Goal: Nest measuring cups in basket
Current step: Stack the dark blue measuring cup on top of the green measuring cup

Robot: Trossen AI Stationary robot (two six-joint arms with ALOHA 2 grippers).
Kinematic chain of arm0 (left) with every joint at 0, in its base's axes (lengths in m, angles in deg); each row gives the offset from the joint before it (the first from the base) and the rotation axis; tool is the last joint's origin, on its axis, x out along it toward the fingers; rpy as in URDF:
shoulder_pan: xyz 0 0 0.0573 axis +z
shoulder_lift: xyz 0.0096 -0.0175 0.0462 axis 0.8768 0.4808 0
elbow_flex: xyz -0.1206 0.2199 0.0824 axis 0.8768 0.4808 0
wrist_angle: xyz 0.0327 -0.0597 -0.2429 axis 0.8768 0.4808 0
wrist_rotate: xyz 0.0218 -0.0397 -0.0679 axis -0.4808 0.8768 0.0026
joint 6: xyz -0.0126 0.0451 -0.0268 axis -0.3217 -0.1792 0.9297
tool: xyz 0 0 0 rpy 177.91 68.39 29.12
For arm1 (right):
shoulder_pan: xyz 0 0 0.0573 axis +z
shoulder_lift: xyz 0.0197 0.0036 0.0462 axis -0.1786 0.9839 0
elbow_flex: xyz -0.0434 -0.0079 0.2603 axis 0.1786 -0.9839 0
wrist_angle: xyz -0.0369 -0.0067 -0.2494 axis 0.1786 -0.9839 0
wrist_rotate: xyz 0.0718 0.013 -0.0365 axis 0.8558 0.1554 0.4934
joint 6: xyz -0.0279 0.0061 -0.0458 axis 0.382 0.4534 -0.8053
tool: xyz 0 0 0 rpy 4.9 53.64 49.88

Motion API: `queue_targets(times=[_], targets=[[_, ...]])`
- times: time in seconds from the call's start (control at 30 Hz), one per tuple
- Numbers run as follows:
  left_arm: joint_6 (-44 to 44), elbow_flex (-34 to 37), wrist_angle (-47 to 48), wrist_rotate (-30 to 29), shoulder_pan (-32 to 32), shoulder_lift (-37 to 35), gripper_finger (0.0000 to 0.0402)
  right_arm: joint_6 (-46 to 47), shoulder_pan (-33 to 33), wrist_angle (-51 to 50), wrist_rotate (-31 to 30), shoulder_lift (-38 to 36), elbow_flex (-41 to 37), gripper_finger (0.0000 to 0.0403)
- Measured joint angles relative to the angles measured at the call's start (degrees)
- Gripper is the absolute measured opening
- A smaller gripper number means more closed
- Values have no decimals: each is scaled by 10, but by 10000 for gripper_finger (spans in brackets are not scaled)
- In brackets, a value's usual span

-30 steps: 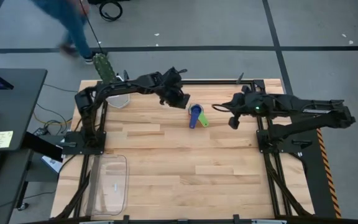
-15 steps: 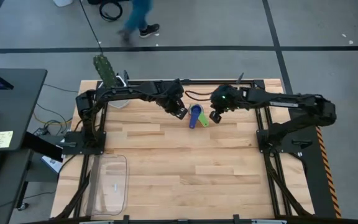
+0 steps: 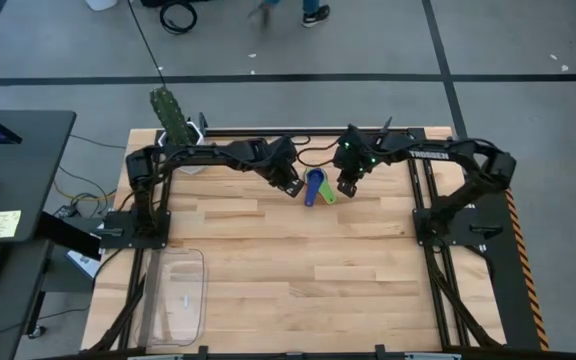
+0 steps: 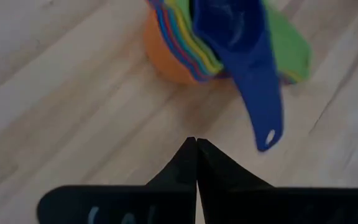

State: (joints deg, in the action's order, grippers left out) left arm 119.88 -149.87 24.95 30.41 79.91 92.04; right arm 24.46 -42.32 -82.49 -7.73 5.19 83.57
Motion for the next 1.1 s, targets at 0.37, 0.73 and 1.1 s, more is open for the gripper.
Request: queue_targets(times=[0.37, 0.73, 1.1], targets=[[17, -1, -101, 21, -22, 62, 2, -20, 5, 34, 39, 47, 0, 2], [29, -2, -168, 55, -24, 81, 2, -21, 12, 54, 95, 54, 0, 3], [15, -2, -172, 55, -24, 83, 2, -19, 17, 70, 106, 54, 0, 3]])
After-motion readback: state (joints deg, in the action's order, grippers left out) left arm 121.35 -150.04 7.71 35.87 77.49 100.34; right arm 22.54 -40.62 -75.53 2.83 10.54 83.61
